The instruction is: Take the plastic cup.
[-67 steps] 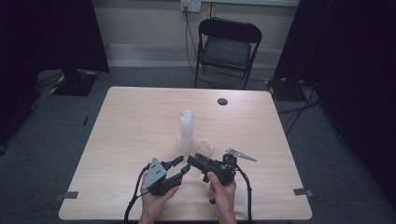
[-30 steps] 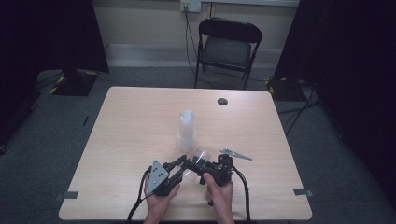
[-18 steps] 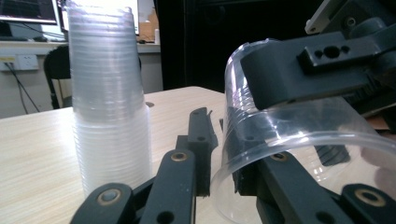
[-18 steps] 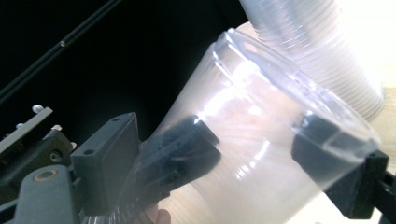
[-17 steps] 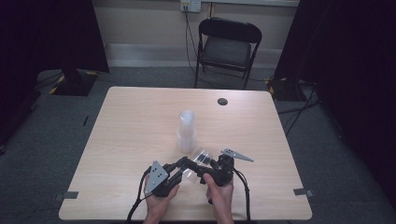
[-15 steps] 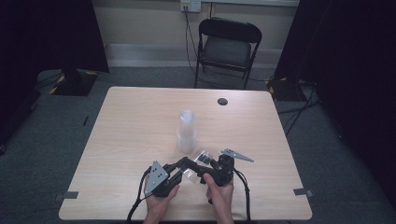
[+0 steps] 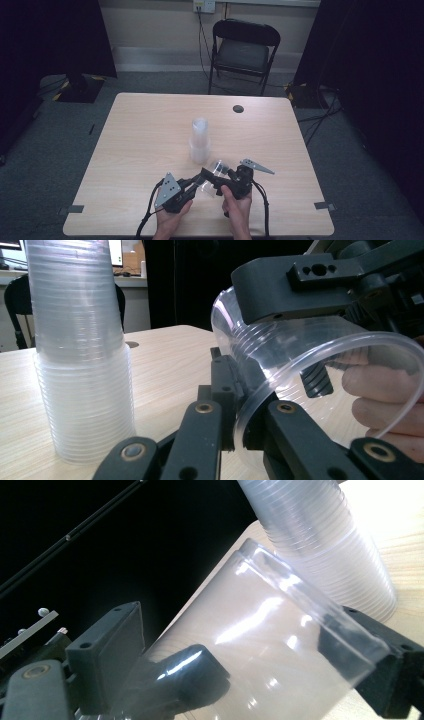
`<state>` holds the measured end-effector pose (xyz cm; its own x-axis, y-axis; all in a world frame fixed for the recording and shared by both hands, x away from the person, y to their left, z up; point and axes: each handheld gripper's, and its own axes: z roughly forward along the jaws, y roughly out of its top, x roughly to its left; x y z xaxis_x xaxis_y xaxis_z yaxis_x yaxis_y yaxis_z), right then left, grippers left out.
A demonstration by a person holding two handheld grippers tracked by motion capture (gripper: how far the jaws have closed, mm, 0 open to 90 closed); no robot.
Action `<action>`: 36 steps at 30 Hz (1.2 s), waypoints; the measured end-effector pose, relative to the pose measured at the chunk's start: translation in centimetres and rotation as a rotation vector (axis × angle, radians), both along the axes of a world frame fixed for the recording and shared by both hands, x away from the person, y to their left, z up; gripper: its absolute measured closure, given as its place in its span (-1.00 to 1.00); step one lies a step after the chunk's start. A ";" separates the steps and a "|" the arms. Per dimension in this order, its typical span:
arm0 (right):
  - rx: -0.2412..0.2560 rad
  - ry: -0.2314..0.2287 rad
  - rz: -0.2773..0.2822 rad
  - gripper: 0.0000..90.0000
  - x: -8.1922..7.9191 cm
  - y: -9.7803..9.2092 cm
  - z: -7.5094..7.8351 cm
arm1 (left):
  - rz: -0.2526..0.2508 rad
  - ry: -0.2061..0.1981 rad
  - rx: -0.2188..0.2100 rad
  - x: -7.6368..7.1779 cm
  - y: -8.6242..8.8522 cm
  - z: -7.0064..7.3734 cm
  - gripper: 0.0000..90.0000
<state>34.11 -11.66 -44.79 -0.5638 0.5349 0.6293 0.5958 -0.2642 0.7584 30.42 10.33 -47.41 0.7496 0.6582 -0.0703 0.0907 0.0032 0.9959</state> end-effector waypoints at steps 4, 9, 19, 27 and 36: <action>-0.001 -0.005 -0.001 -0.77 -0.1 0.0 0.2 | -0.003 0.002 -0.005 0.0 0.0 0.0 0.95; 0.004 -0.020 -0.001 -0.77 -0.1 0.0 0.2 | -0.008 0.013 -0.029 0.0 0.2 0.0 0.95; 0.017 -0.054 -0.017 -0.72 -0.1 -0.6 0.7 | -0.011 0.060 -0.069 0.5 1.6 -0.6 0.96; -0.004 -0.075 -0.011 -0.71 -0.2 -0.8 0.8 | -0.035 0.097 -0.068 1.1 2.6 -0.1 0.96; -0.031 -0.110 -0.008 -0.71 -0.7 -1.7 0.8 | -0.069 0.147 -0.052 1.5 3.3 0.7 0.96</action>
<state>33.45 -13.35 -43.99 -0.6245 0.5574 0.5471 0.5065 -0.2441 0.8270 31.94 13.66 -46.69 0.7722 0.5978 -0.2152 0.2372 0.0429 0.9705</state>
